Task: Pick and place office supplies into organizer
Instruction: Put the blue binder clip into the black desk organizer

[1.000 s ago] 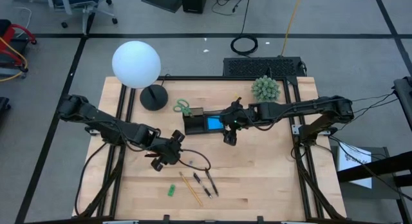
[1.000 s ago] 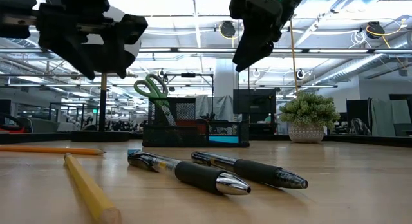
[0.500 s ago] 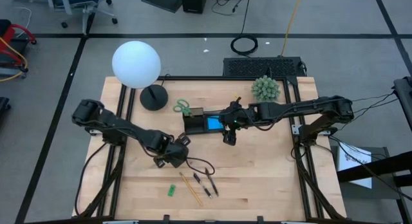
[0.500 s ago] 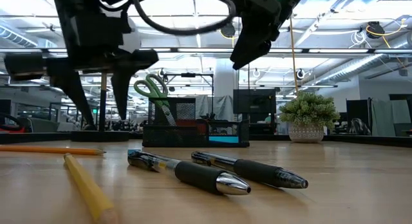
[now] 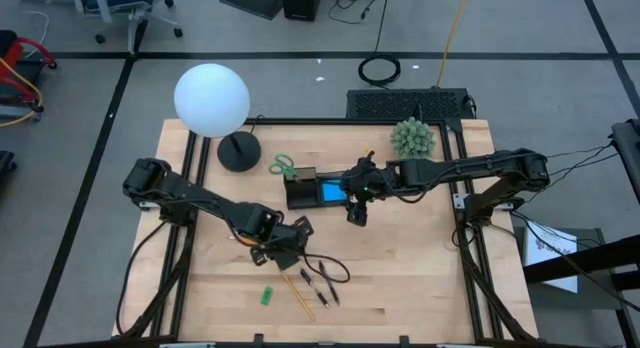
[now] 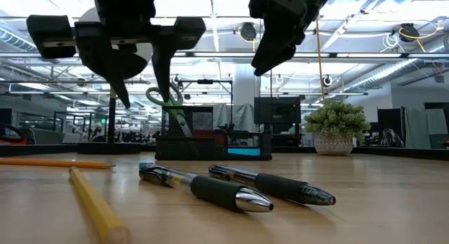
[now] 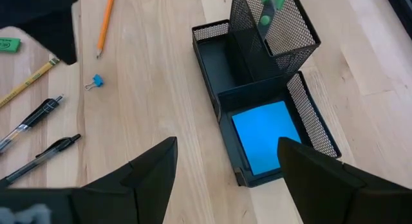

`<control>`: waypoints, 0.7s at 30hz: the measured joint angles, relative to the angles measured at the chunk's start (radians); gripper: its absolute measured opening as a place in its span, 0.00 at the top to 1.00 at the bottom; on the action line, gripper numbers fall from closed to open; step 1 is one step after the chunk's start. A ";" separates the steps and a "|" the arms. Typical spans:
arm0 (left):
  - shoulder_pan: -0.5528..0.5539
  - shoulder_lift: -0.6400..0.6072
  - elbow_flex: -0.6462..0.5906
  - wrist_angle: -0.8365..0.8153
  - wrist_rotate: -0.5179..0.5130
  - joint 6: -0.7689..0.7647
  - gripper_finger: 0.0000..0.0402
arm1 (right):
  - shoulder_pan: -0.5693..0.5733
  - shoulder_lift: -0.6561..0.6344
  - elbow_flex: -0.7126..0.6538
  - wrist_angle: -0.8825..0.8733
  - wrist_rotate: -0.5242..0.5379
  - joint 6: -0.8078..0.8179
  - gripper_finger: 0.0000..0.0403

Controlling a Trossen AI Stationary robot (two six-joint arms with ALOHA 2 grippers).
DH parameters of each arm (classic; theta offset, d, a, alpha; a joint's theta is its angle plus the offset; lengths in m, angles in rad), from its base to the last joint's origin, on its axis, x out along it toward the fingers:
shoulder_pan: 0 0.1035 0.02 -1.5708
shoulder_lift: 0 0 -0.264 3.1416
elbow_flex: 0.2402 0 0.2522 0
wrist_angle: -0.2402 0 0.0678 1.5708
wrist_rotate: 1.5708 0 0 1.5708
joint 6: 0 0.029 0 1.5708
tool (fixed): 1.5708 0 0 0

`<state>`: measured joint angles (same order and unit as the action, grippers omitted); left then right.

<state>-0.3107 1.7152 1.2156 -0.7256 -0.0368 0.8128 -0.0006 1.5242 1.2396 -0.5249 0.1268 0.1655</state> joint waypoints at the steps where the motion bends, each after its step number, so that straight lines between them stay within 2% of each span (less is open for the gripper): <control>1: 0.000 0.009 0.000 0.009 0.012 0.011 0.51 | 0.000 0.000 0.000 -0.001 0.000 -0.003 0.36; 10: -0.001 0.125 -0.002 -0.007 0.010 0.068 0.51 | 0.000 0.000 0.000 0.003 0.000 -0.017 0.37; 21: 0.004 0.147 -0.001 0.060 0.008 0.111 0.51 | 0.000 0.000 0.000 0.006 0.000 -0.017 0.37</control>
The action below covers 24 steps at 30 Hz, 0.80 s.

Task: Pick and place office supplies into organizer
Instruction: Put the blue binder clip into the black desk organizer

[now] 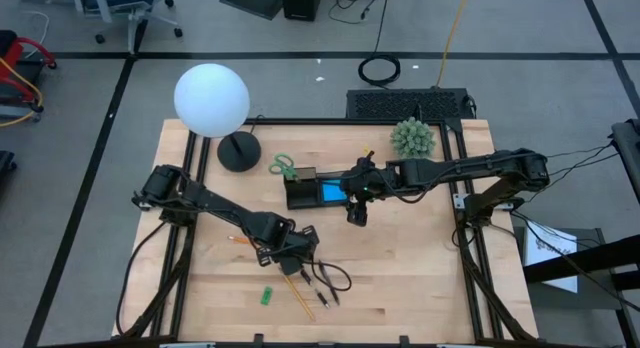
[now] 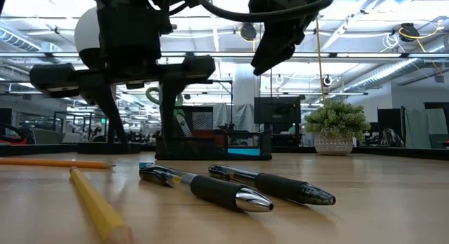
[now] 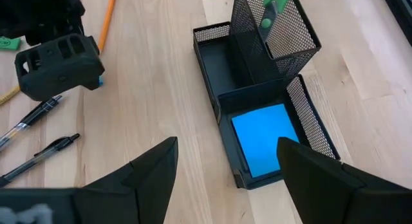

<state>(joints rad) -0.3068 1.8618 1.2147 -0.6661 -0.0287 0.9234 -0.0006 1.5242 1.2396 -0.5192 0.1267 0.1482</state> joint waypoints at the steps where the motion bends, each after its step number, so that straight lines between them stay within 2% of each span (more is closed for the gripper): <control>1: 0.000 0.000 0.000 0.006 0.000 0.000 0.51 | 0.000 0.000 0.000 0.000 0.000 0.000 0.37; 24: 0.039 0.004 0.000 0.021 0.093 -0.015 0.51 | 0.001 0.000 0.000 0.015 0.000 0.000 0.37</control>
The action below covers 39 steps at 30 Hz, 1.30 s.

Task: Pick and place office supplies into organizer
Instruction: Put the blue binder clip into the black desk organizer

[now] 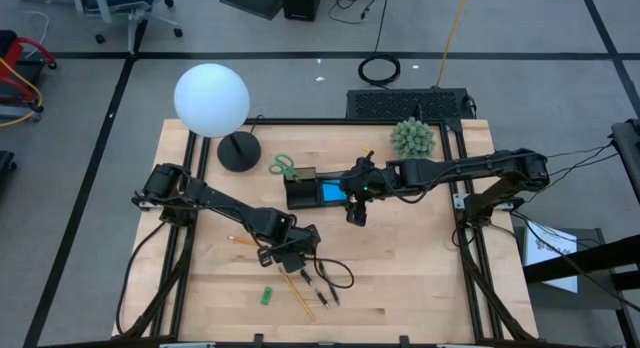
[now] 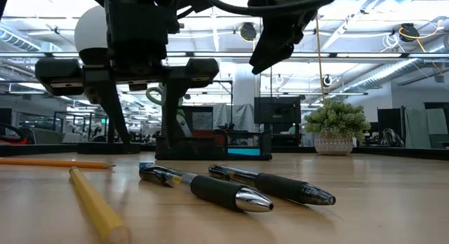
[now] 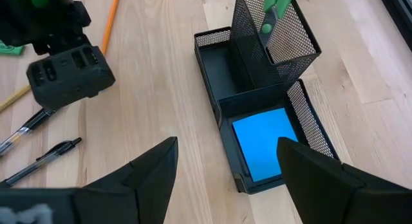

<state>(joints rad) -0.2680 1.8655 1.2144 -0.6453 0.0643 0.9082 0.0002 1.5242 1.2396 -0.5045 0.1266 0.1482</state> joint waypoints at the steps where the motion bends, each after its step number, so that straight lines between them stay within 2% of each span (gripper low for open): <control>1: 0.000 0.006 0.000 0.003 0.000 0.000 0.51 | 0.000 0.000 0.000 0.000 0.000 0.000 0.37; 9: 0.000 0.066 0.003 0.000 -0.005 0.008 0.51 | 0.002 0.000 0.000 0.003 0.000 0.000 0.37; 24: 0.024 0.071 0.001 0.011 0.032 0.015 0.52 | 0.001 0.000 0.000 0.011 0.000 -0.003 0.37; 27: 0.025 0.072 0.001 0.007 0.048 0.015 0.57 | 0.001 0.000 0.000 0.016 0.000 -0.006 0.37; 34: 0.024 0.072 0.000 0.003 0.048 0.014 0.76 | 0.001 0.000 0.000 0.017 0.000 -0.011 0.37; 39: 0.024 0.073 0.000 0.011 0.045 0.013 0.86 | 0.001 0.000 0.000 0.023 0.000 -0.011 0.37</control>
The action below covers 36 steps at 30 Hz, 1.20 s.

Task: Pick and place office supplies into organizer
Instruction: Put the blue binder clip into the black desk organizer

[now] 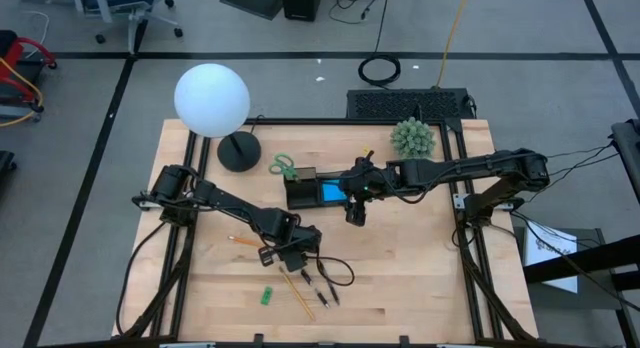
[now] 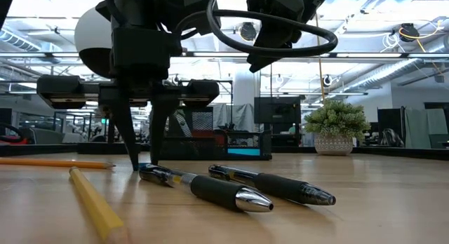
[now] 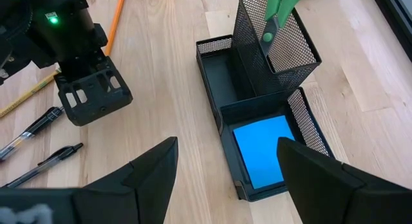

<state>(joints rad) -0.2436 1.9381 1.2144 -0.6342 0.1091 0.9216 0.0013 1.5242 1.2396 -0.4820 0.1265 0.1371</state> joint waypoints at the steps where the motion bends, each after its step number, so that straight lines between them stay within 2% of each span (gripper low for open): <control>1: 0.000 0.000 0.000 0.000 -0.001 0.000 0.88 | 0.000 0.000 0.000 0.000 0.000 0.000 0.37; 5: 0.000 0.000 0.000 0.000 -0.001 -0.007 0.90 | 0.000 0.000 0.000 0.000 0.000 0.000 0.37; 36: -0.001 -0.003 0.023 -0.040 -0.043 -0.041 0.89 | 0.000 0.000 0.000 0.000 0.000 0.000 0.37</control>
<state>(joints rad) -0.2447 1.9347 1.2372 -0.6740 0.0662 0.8802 0.0013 1.5242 1.2396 -0.4820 0.1268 0.1371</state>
